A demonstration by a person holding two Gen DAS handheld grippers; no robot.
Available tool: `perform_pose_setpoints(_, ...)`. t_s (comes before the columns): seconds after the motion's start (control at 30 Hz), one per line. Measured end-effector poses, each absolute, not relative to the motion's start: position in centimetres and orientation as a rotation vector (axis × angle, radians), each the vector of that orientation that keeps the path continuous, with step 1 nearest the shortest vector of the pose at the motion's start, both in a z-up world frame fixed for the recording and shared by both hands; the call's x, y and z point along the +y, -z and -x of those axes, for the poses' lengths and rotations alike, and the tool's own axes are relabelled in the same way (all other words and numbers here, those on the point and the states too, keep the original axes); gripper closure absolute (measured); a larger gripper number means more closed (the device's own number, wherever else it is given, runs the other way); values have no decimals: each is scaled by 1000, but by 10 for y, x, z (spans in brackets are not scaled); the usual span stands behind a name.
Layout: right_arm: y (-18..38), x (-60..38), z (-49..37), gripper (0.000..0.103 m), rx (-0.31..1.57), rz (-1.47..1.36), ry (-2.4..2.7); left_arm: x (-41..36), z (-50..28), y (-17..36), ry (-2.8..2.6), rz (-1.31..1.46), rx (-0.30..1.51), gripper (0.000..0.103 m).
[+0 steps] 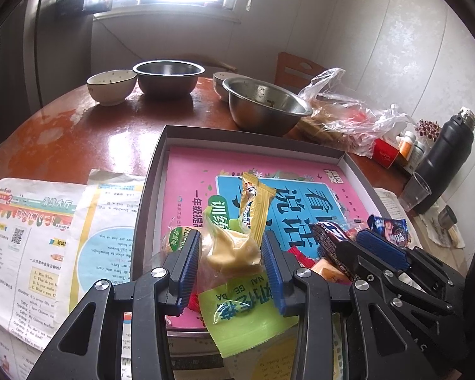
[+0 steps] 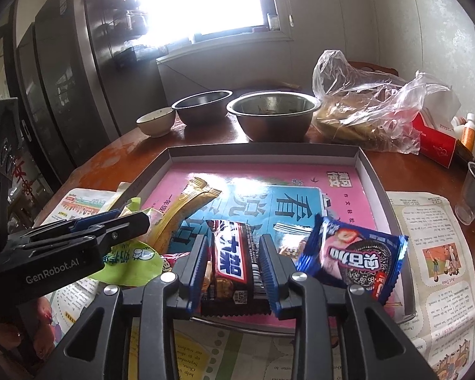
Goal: Organize snacks
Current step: 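Lower the green packet with left tool while right tool lowers the chocolate bar into the tray, then open left tool to release the green packet while right tool releases the chocolate bar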
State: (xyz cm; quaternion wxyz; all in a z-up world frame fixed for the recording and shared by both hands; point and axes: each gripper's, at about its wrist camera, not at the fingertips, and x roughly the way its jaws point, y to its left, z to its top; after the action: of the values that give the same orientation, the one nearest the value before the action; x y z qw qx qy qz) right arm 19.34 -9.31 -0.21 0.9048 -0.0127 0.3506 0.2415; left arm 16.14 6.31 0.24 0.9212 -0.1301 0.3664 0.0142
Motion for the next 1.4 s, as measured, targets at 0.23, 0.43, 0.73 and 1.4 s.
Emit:
perform_pose_setpoints(0.23, -4, -97, -187, 65, 708, 18, -509, 63, -161, -2, -26, 270, 757, 53)
perform_pose_setpoints(0.43, -7, -97, -183, 64, 704, 18, -513, 60, -159, -4, -33, 256, 755, 46)
perform_pose_setpoints(0.73, -11, -105, -177, 60, 690, 3, -504, 59, -153, -12, -43, 250, 737, 32)
perform_pose_setpoints(1.4, -33, -130, -162, 38, 617, -28, -456, 38, -117, -40, -51, 211, 676, 20)
